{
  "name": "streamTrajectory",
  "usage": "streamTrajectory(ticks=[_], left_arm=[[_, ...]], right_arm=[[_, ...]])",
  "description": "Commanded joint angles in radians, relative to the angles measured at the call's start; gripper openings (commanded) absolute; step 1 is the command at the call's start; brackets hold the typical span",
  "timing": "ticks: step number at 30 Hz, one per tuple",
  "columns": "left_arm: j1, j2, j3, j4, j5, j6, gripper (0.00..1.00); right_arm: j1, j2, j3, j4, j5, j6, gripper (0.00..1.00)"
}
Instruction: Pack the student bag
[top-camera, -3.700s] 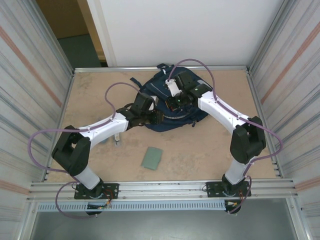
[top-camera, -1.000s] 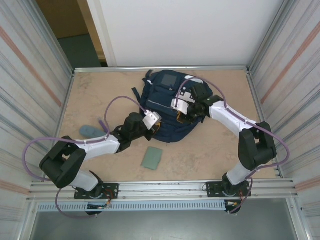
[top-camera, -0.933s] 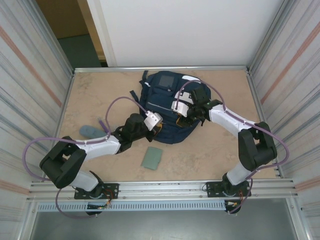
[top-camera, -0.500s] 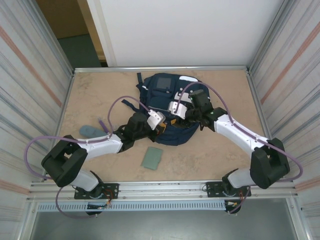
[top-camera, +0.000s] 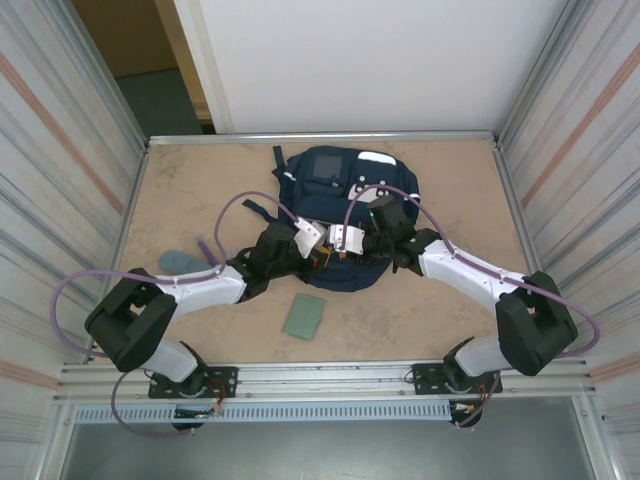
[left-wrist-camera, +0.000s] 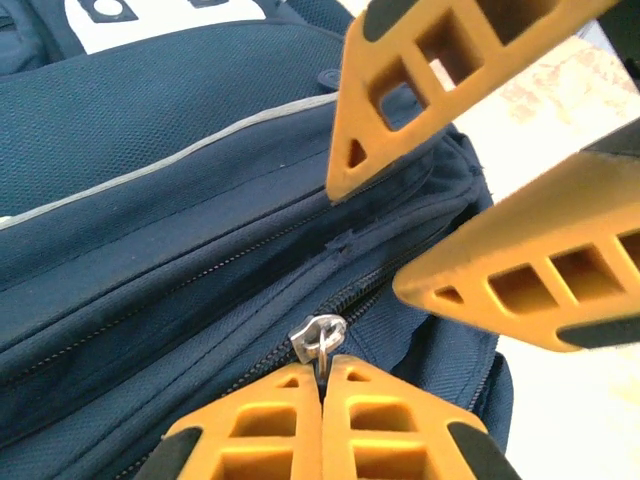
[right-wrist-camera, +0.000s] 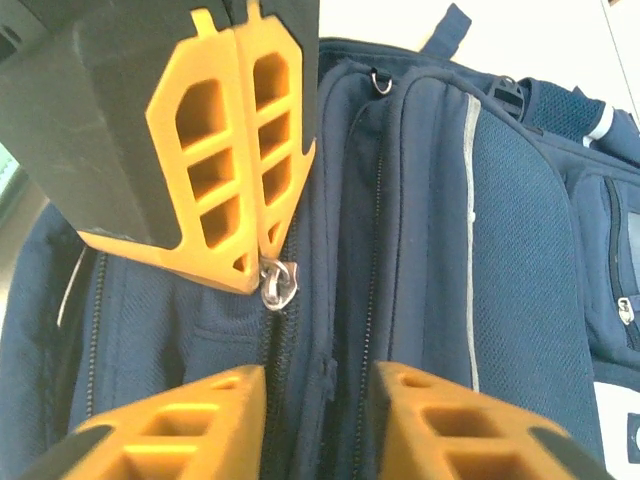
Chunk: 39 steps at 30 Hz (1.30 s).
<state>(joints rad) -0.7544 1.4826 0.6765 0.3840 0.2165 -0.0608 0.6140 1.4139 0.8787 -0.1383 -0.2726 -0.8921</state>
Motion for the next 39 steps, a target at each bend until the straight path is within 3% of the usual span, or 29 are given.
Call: streamTrajectory(ticks=[1,4,8,13,18,20,23,28,31,33,36,39], left_arm=[[0.004,-0.059,0.013,0.058,0.016,0.031,0.00],[0.019,-0.099,-0.019,0.063,0.009,0.046,0.00],[0.019,-0.108,-0.019,0.053,0.027,0.051,0.00],[0.018,-0.105,-0.013,0.077,0.075,0.018,0.00],[0.019,-0.119,0.017,0.041,0.100,0.001,0.00],[0.018,-0.114,0.031,0.003,0.097,0.009,0.00],[0.025,-0.088,0.082,-0.138,-0.010,0.054,0.00],[0.142,-0.131,-0.046,-0.042,-0.147,0.047,0.00],[0.222,-0.105,-0.029,-0.107,-0.221,0.045,0.00],[0.243,-0.078,0.005,-0.144,-0.181,0.060,0.00],[0.240,-0.053,0.018,-0.100,-0.009,0.061,0.00],[0.204,-0.062,0.039,-0.075,0.118,-0.006,0.00]], right_arm=[[0.012,0.030,-0.007,-0.014,0.081,-0.058,0.31],[0.007,0.022,0.002,-0.040,0.064,-0.039,0.47],[-0.025,0.020,-0.010,-0.059,-0.037,0.025,0.48],[-0.044,-0.017,-0.094,0.100,-0.101,0.096,0.48],[0.021,0.027,-0.106,0.187,0.021,0.063,0.41],[0.023,0.021,-0.125,0.214,0.057,0.042,0.26],[-0.001,-0.015,-0.127,0.181,0.052,0.015,0.04],[-0.070,-0.093,-0.115,0.082,-0.029,0.019,0.00],[-0.089,-0.114,-0.148,0.114,-0.019,0.019,0.00],[-0.090,-0.110,-0.150,0.108,-0.009,0.008,0.00],[-0.088,-0.100,-0.142,0.118,-0.027,0.036,0.00],[-0.086,-0.102,-0.118,0.138,-0.091,0.128,0.19]])
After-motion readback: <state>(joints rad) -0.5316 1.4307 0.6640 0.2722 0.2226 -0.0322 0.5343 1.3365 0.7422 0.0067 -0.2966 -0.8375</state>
